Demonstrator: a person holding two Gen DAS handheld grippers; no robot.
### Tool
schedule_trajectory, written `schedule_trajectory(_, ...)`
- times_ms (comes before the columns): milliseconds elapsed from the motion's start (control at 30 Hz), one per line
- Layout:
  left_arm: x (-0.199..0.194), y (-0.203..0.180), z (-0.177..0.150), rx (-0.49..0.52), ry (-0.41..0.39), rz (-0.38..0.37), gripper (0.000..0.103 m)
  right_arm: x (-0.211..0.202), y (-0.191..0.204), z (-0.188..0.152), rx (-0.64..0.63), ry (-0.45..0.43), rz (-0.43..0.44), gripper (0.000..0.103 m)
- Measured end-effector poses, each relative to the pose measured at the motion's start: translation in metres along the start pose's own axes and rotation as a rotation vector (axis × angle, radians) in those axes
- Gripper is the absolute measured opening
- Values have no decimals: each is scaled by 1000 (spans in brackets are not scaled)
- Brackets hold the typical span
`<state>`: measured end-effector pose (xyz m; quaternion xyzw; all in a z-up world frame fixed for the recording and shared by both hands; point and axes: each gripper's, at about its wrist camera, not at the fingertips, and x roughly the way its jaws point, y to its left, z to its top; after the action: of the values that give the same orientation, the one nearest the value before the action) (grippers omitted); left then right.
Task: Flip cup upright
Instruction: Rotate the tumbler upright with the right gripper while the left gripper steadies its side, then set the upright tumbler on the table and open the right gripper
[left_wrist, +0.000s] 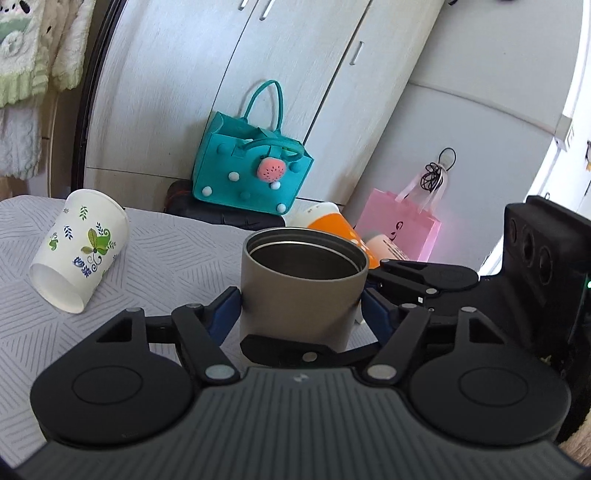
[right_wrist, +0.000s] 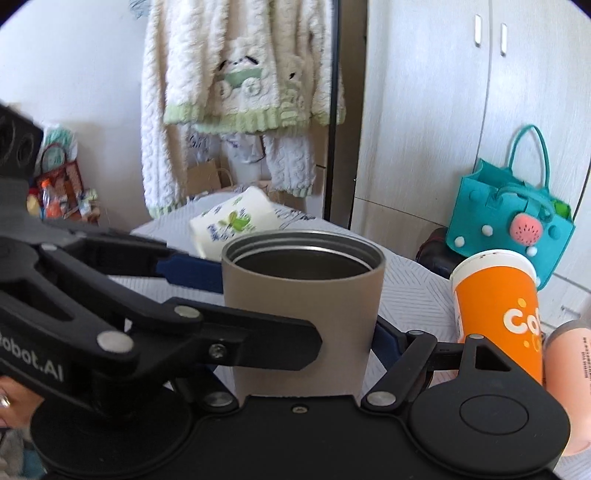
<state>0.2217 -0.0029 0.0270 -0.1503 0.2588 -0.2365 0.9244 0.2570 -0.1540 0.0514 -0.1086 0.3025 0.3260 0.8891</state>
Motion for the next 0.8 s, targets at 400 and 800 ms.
schedule_trajectory(400, 20, 14, 16, 128, -58, 16, 70, 28, -10, 7, -11, -132, -44, 81)
schedule_trajectory(800, 20, 7, 9, 157, -31, 16, 71, 25, -7, -4, -77, -128, -66, 82)
